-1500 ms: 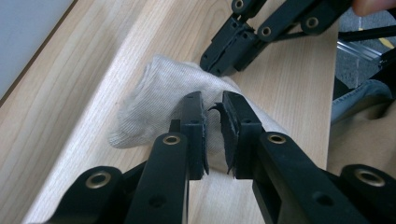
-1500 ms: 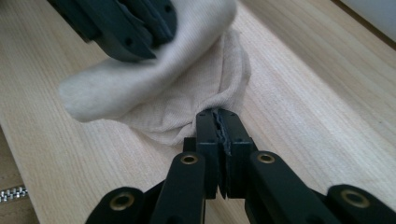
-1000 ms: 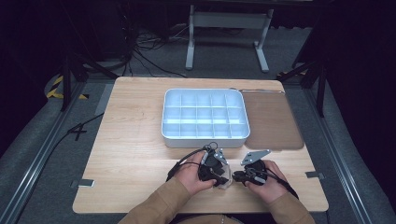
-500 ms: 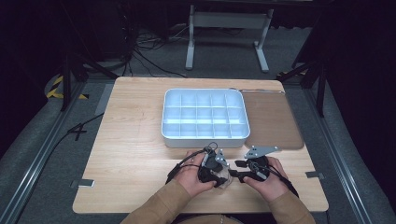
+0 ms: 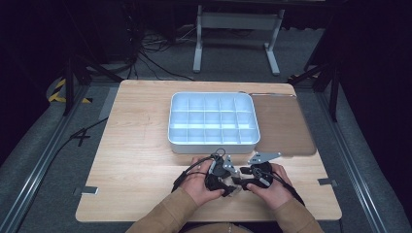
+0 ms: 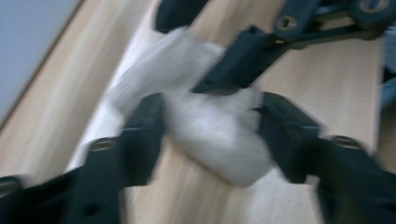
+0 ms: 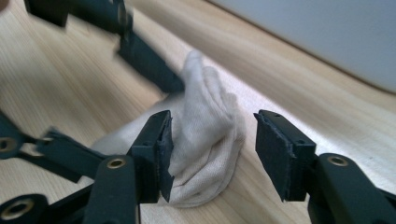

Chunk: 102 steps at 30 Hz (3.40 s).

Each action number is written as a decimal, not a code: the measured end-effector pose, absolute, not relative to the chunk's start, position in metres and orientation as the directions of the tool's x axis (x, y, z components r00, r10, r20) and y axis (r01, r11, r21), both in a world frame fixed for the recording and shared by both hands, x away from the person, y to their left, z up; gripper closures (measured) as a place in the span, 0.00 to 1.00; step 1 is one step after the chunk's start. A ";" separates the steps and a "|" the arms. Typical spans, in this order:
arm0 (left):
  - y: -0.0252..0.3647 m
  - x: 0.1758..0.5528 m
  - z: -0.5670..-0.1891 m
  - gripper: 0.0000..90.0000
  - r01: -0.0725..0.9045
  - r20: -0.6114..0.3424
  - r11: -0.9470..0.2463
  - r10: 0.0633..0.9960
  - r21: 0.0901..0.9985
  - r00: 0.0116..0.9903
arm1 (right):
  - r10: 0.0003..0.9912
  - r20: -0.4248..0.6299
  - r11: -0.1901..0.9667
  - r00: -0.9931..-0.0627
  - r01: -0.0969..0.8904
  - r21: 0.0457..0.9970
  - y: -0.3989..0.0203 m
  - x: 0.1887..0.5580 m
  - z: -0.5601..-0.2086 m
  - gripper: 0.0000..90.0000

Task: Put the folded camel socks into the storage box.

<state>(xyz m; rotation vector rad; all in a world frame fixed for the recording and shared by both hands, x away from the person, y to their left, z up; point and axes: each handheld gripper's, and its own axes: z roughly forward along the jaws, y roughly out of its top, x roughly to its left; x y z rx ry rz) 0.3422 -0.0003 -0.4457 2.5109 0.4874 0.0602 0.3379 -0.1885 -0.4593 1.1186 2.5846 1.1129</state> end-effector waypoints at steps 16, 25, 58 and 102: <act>0.036 0.348 -0.433 0.40 0.437 -0.130 -0.733 0.438 0.522 0.890 | 0.638 0.327 0.409 -0.697 0.666 0.624 -0.189 0.342 -0.467 0.77; 0.054 0.352 -0.429 0.45 0.468 -0.155 -0.710 0.461 0.527 0.874 | 0.629 0.267 0.456 -0.730 0.625 0.634 -0.186 0.338 -0.458 0.85; 0.115 0.348 -0.423 0.40 0.516 -0.138 -0.658 0.538 0.548 0.832 | 0.606 0.244 0.401 -0.757 0.555 0.729 -0.199 0.345 -0.388 0.85; 0.138 0.353 -0.424 0.41 0.560 -0.156 -0.620 0.582 0.550 0.798 | 0.673 0.163 0.391 -0.721 0.534 0.750 -0.233 0.439 -0.331 0.84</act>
